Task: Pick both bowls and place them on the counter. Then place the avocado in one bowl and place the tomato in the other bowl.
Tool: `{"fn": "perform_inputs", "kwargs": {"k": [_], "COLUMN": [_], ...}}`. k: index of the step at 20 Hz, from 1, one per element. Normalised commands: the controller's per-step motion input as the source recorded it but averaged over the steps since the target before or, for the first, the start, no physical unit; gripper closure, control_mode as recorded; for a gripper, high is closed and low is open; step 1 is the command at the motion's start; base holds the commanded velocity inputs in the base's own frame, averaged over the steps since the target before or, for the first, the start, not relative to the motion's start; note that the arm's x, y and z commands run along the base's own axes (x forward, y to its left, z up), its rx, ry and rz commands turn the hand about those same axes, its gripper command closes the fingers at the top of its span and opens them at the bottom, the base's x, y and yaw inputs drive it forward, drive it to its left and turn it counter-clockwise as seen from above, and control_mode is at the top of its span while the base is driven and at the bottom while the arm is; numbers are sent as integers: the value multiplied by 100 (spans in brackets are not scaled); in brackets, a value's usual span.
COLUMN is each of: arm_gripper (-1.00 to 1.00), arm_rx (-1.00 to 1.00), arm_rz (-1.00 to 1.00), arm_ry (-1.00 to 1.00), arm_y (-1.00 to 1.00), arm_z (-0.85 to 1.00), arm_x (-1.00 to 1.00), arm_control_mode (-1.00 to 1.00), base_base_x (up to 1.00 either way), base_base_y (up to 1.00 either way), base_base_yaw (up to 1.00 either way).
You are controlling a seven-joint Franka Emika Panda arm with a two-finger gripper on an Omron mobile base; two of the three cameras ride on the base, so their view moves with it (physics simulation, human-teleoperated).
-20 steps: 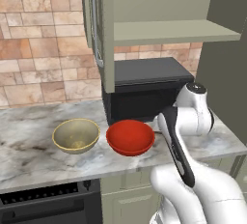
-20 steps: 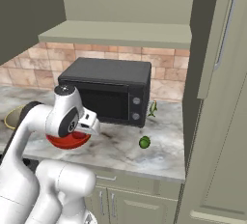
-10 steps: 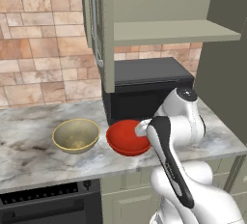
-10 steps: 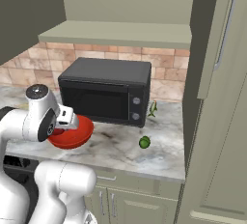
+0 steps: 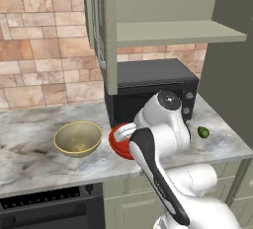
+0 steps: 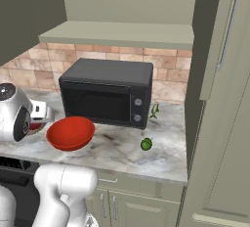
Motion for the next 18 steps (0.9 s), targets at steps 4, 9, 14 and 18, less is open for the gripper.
{"fn": "perform_inputs", "kwargs": {"k": [4,9,14,18], "arm_gripper": [100,100,100,100], "arm_rx": [0,2,2,3], "arm_rz": [0,1,0,1], "arm_ry": [-36,-17,5,13], "arm_y": [74,55,56,44], "arm_z": [0,6,26,4], "arm_x": [-10,-1,7,0], "arm_control_mode": [-100,-100,-100,-100], "base_base_x": [0,0,0,0], "base_base_y": [0,0,0,0], "base_base_yaw": [0,0,0,0]}}
